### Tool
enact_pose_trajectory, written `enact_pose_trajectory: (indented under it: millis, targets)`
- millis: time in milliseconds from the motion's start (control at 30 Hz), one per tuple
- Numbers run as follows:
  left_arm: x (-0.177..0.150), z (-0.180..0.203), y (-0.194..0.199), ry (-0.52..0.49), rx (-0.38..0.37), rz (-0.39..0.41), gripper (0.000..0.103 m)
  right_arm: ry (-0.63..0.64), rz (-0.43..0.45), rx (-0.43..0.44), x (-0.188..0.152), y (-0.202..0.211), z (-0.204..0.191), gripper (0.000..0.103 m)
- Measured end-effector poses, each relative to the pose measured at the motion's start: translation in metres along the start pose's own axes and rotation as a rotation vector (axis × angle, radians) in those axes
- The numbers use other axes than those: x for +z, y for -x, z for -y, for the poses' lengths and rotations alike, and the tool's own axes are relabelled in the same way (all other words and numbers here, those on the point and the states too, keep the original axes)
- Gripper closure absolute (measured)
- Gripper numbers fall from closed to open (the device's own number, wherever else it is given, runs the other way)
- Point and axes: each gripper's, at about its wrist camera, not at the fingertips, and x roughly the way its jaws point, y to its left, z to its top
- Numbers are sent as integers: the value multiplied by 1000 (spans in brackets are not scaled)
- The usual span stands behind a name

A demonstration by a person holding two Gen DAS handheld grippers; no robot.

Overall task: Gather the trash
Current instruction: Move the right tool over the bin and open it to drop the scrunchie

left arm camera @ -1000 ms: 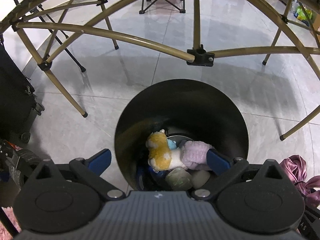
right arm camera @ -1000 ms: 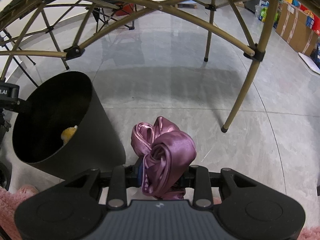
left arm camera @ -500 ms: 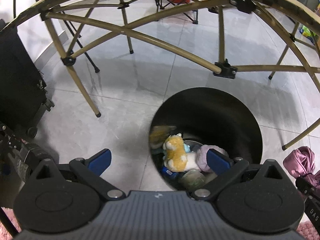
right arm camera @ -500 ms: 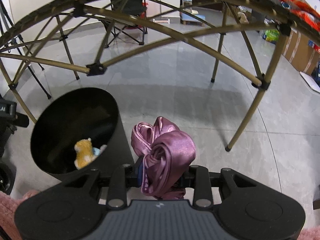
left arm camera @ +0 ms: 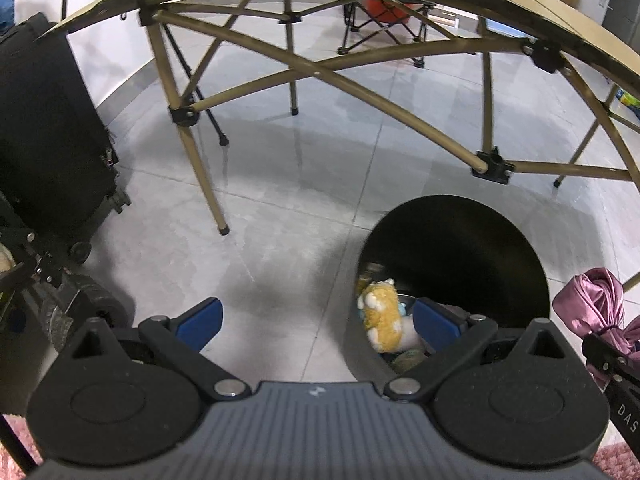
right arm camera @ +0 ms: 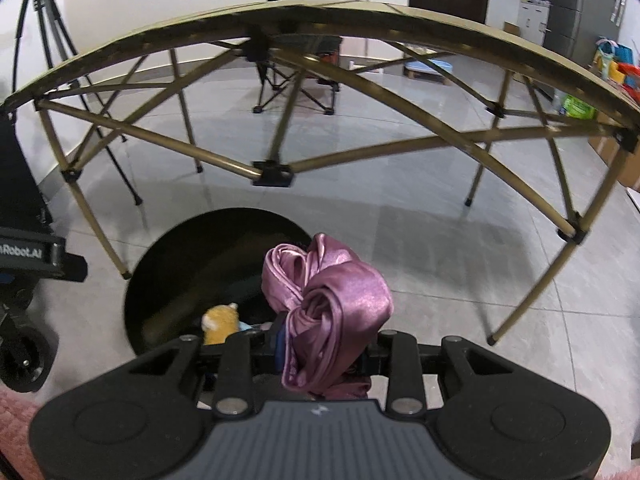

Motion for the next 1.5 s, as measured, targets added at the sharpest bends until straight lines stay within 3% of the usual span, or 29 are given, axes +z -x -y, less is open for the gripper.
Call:
enact_pose_trajectory:
  millis: [567, 1133, 1233, 1267, 1367, 1400, 1500]
  targets:
    - [-4, -58, -14, 91, 45, -27, 0, 57, -66, 81, 19, -32, -61, 72]
    - [-5, -72, -26, 111, 53, -68, 0, 51, -154, 102, 26, -73, -83, 70]
    - [-5, -72, -28, 113, 55, -72, 0, 50, -140, 96, 29, -72, -83, 65]
    - [-5, -72, -28, 114, 54, -73, 0, 50, -136, 88, 29, -71, -83, 55]
    - [-6, -71, -27, 111, 52, -72, 0, 42, -129, 73, 31, -71, -81, 8]
    - [-6, -71, -27, 111, 51, -72, 0, 39, -130, 79, 31, -70, -79, 0]
    - [-6, -71, -26, 109, 49, -70, 0, 42, -136, 85, 31, -71, -78, 0]
